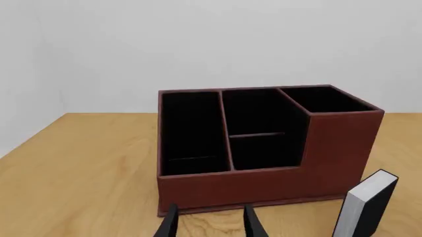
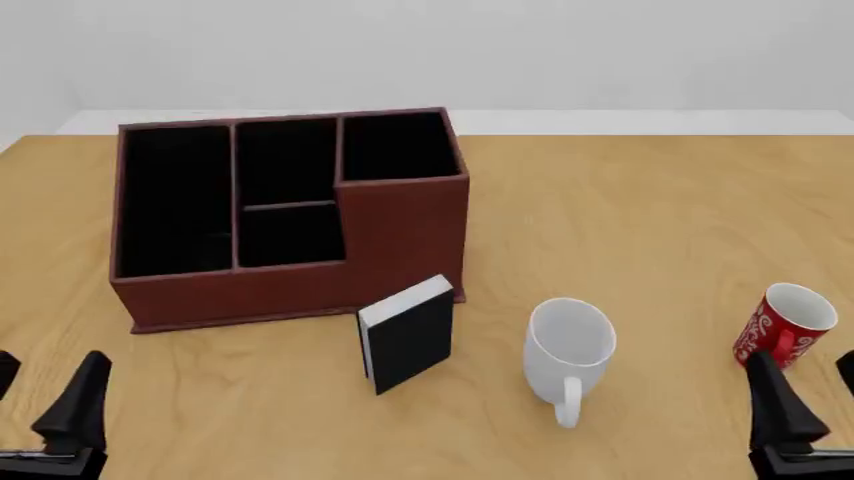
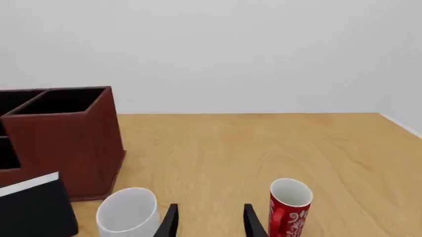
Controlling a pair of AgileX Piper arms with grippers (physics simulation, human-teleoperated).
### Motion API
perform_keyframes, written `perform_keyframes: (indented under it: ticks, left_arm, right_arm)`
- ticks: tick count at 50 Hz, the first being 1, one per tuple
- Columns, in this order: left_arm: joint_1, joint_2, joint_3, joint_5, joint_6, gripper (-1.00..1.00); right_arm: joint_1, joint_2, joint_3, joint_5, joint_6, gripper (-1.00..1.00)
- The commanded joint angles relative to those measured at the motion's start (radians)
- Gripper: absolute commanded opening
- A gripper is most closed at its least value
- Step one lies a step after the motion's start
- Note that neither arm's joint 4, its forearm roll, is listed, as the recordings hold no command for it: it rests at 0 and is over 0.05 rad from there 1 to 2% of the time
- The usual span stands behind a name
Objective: Pick up the red mug and place it to the right of the caddy.
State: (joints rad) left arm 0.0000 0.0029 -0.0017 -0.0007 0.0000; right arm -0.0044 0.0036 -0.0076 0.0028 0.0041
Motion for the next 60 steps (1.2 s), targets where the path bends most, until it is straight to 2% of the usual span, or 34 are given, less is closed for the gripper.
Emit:
perform_keyframes:
  ticks: [1, 5, 7, 10, 13, 15, 17, 20, 21, 25, 28, 30, 32, 33, 41, 44, 53, 60]
  left_arm:
    - [0.000, 0.005, -0.003, -0.001, 0.000, 1.00]
    - [0.000, 0.005, -0.003, -0.001, 0.000, 1.00]
    - [0.000, 0.005, -0.003, -0.001, 0.000, 1.00]
    - [0.000, 0.005, -0.003, -0.001, 0.000, 1.00]
    - [0.000, 0.005, -0.003, -0.001, 0.000, 1.00]
    - [0.000, 0.005, -0.003, -0.001, 0.000, 1.00]
    - [0.000, 0.005, -0.003, -0.001, 0.000, 1.00]
    - [0.000, 0.005, -0.003, -0.001, 0.000, 1.00]
    - [0.000, 0.005, -0.003, -0.001, 0.000, 1.00]
    - [0.000, 0.005, -0.003, -0.001, 0.000, 1.00]
    - [0.000, 0.005, -0.003, -0.001, 0.000, 1.00]
    - [0.000, 0.005, -0.003, -0.001, 0.000, 1.00]
    - [0.000, 0.005, -0.003, -0.001, 0.000, 1.00]
    - [0.000, 0.005, -0.003, -0.001, 0.000, 1.00]
    - [0.000, 0.005, -0.003, -0.001, 0.000, 1.00]
    - [0.000, 0.005, -0.003, -0.001, 0.000, 1.00]
    - [0.000, 0.005, -0.003, -0.001, 0.000, 1.00]
    - [0.000, 0.005, -0.003, -0.001, 0.000, 1.00]
  right_arm:
    - [-0.018, 0.013, -0.066, 0.061, -0.003, 1.00]
    - [-0.037, 0.041, -0.174, 0.155, -0.020, 1.00]
    - [-0.054, 0.073, -0.234, 0.195, 0.017, 1.00]
    - [-0.065, 0.055, -0.321, 0.279, 0.032, 1.00]
    - [-0.151, 0.128, -0.374, 0.319, 0.002, 1.00]
    - [-0.211, 0.137, -0.403, 0.354, 0.006, 1.00]
    - [-0.219, 0.122, -0.423, 0.386, 0.054, 1.00]
    - [-0.294, 0.185, -0.434, 0.412, 0.134, 1.00]
    - [-0.295, 0.190, -0.434, 0.414, 0.143, 1.00]
    - [-0.348, 0.220, -0.461, 0.439, 0.058, 1.00]
    - [-0.372, 0.257, -0.454, 0.439, 0.043, 1.00]
    - [-0.381, 0.272, -0.441, 0.438, 0.069, 1.00]
    - [-0.385, 0.277, -0.437, 0.437, 0.057, 1.00]
    - [-0.390, 0.286, -0.435, 0.436, 0.070, 1.00]
    - [-0.438, 0.328, -0.420, 0.399, 0.032, 1.00]
    - [-0.449, 0.363, -0.409, 0.368, 0.034, 1.00]
    - [-0.439, 0.449, -0.372, 0.272, 0.037, 1.00]
    - [-0.398, 0.548, -0.341, 0.178, 0.057, 1.00]
